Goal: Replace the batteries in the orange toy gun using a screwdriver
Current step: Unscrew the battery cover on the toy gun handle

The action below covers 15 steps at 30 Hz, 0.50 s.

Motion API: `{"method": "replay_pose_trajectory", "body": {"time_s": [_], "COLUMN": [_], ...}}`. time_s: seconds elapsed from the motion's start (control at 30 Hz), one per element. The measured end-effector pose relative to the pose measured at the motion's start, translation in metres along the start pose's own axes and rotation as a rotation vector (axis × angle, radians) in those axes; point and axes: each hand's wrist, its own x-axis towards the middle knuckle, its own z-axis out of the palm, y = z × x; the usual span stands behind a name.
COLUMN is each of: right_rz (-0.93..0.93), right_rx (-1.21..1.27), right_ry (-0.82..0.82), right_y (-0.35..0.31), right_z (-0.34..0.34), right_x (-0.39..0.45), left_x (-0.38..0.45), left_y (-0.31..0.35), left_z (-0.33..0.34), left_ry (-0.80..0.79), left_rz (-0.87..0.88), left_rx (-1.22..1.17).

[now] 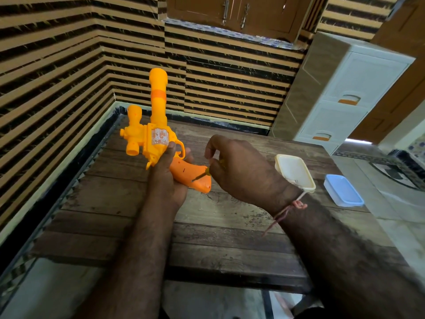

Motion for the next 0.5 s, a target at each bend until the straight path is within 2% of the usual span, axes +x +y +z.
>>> {"method": "replay_pose_trajectory", "body": {"time_s": [0.17, 0.3, 0.4, 0.5], "right_rz": [0.005, -0.002, 0.003, 0.019], "right_rx": [0.138, 0.049, -0.059, 0.028], "right_ry": [-0.014, -0.019, 0.036, -0.013], "right_y": [-0.0017, -0.0024, -0.001, -0.0013], "right_z": [-0.0009, 0.0005, 0.0007, -0.0049], "right_x": [0.005, 0.0055, 0.0057, 0.0046], "left_x": [0.0064, 0.0073, 0.0077, 0.0078], "left_y": [-0.0031, -0.005, -0.0049, -0.0044], "left_z": [-0.0065, -0.0069, -0.007, -0.0068], "left_ry": [-0.013, -0.031, 0.013, -0.002], "left_rz": [-0.005, -0.025, -0.03, -0.024], "left_rx": [0.02, 0.019, 0.01, -0.02]}}
